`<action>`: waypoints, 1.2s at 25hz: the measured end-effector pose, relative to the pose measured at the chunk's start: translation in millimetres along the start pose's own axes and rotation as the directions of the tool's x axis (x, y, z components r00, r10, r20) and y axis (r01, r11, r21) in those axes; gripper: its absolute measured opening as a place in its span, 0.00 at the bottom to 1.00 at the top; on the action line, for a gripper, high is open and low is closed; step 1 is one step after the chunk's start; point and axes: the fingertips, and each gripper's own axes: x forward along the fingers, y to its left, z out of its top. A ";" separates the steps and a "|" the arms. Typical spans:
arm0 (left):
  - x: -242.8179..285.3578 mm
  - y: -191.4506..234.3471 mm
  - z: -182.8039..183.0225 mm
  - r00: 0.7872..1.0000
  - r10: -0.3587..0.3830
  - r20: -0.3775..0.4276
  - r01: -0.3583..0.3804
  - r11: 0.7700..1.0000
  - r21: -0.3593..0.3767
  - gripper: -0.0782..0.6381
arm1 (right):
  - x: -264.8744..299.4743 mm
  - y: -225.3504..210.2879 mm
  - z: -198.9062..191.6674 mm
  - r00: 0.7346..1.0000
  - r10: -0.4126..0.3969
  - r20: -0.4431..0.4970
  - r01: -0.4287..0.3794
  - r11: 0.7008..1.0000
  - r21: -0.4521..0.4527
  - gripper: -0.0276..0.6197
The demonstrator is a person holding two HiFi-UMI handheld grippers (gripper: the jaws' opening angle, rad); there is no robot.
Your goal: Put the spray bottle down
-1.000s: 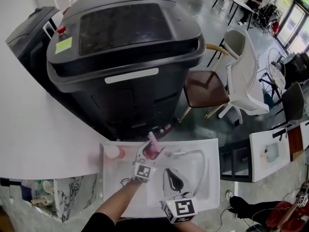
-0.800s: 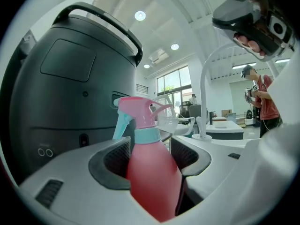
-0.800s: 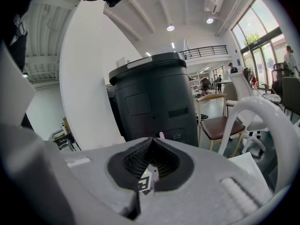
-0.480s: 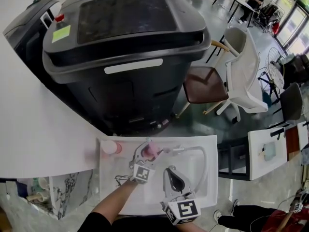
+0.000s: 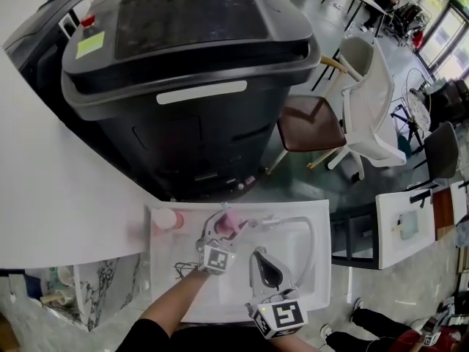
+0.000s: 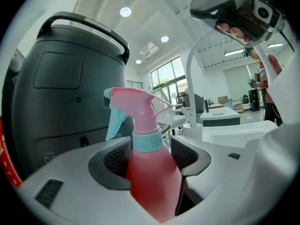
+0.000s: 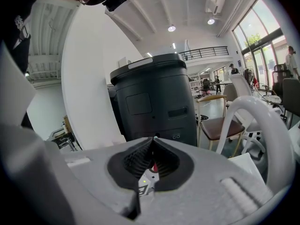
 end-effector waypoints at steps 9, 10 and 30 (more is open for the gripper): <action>-8.9 1.6 -14.9 0.999 0.007 -0.049 -0.009 0.999 -0.040 0.62 | -5.9 6.0 2.2 1.000 -0.006 0.009 0.006 1.000 -0.001 0.04; -10.5 2.3 -13.7 0.999 0.007 -0.047 -0.010 0.999 -0.052 0.63 | -7.4 6.9 2.4 1.000 -0.009 0.009 0.009 1.000 -0.002 0.04; -213.0 -36.0 59.7 0.999 -0.026 -0.025 0.018 0.954 -0.300 0.41 | -95.1 60.3 -22.1 0.987 -0.096 0.133 0.101 0.994 -0.033 0.04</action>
